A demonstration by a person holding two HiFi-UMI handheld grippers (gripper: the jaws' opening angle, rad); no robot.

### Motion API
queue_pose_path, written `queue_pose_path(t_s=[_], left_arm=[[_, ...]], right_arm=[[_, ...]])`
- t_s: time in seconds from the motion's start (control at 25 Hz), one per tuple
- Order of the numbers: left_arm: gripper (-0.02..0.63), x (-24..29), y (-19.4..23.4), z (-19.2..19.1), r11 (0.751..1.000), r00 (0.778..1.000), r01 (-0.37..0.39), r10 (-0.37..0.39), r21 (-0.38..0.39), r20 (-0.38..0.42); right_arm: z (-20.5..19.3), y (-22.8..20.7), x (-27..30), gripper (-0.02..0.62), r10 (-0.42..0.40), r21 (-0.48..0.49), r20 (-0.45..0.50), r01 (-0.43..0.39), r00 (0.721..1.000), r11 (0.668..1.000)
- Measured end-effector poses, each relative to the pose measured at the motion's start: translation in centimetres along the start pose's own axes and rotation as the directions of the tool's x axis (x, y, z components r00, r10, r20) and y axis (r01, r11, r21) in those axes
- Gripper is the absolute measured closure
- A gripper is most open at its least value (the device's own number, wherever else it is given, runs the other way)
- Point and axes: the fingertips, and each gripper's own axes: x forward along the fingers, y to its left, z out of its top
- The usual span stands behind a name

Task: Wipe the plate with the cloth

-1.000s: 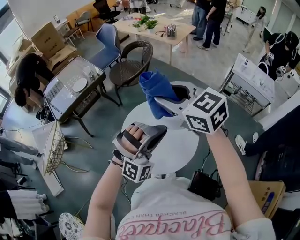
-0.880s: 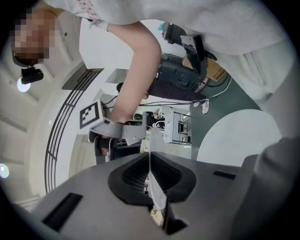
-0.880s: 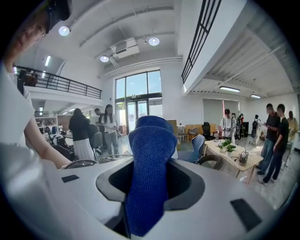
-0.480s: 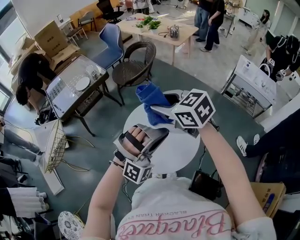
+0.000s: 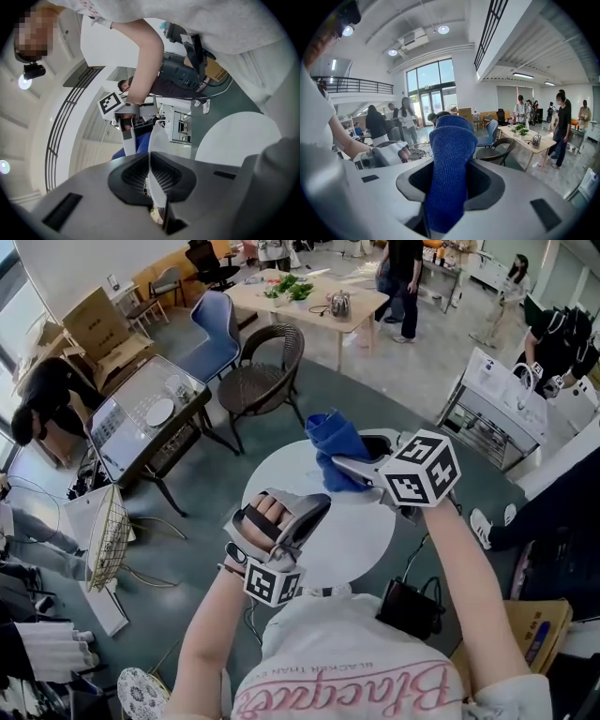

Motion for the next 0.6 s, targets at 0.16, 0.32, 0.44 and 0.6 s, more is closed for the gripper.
queue_pose_path(t_s=[0.16,0.32,0.44,0.6], left_arm=[[0.584,0.1,0.1,-0.5,1.0,1.0,-0.008,0.008,-0.03,-0.014],[0.584,0.2,0.5,-1.0,0.997,1.0,-0.014,0.012,-0.071,-0.026],[0.584,0.3,0.4,-1.5,0.989,0.999,-0.015,0.009,-0.144,-0.042],[0.584,0.6,0.3,-2.6,0.927,0.997,-0.012,-0.015,-0.376,-0.069]], right_arm=[[-0.7,-0.6,-1.8,0.434,-0.029,0.017,0.013,0.029,0.999,0.999],[-1.2,-1.6,-3.6,0.434,-0.068,0.052,0.037,0.066,0.997,0.997],[-1.8,-2.3,-4.8,0.434,-0.103,0.077,0.059,0.098,0.993,0.992],[-1.3,-2.7,-6.8,0.434,-0.153,0.094,0.132,0.141,0.979,0.986]])
